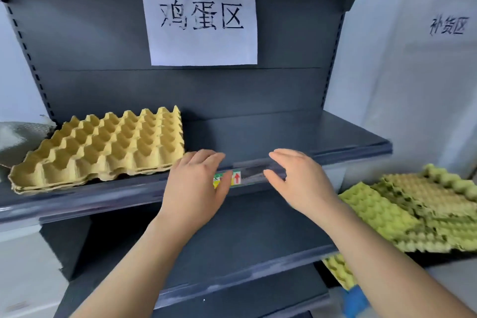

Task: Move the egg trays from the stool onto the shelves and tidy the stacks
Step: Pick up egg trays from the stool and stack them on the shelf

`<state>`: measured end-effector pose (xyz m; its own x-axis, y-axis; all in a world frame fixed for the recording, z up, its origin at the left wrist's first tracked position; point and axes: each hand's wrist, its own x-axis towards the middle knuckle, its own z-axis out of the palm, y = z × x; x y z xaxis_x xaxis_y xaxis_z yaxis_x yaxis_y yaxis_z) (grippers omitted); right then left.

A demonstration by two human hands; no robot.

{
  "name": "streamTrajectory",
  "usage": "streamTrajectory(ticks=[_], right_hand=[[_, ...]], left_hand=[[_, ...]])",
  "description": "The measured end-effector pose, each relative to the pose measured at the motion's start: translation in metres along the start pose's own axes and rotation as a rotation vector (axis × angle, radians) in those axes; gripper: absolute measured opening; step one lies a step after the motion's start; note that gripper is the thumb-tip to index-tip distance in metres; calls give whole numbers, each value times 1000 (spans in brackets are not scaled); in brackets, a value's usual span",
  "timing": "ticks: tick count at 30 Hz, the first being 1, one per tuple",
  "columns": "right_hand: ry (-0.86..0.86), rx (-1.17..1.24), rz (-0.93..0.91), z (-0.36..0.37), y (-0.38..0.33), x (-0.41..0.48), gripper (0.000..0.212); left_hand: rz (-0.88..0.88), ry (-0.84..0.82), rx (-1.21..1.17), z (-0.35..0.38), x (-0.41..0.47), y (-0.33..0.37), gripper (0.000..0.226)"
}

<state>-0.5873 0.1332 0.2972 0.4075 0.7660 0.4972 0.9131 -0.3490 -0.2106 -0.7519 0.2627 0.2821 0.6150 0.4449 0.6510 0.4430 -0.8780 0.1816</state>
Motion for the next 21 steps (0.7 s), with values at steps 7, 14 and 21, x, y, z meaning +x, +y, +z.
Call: streamTrajectory(ticks=[7, 14, 21], right_hand=[[7, -55, 190, -41, 142, -67, 31], [-53, -109, 324, -69, 302, -124, 32], [-109, -132, 488, -83, 444, -152, 37]], left_hand=[[132, -83, -161, 89, 19, 132, 42], [154, -214, -284, 197, 39, 273, 42], [166, -336, -358, 306, 71, 382, 45]])
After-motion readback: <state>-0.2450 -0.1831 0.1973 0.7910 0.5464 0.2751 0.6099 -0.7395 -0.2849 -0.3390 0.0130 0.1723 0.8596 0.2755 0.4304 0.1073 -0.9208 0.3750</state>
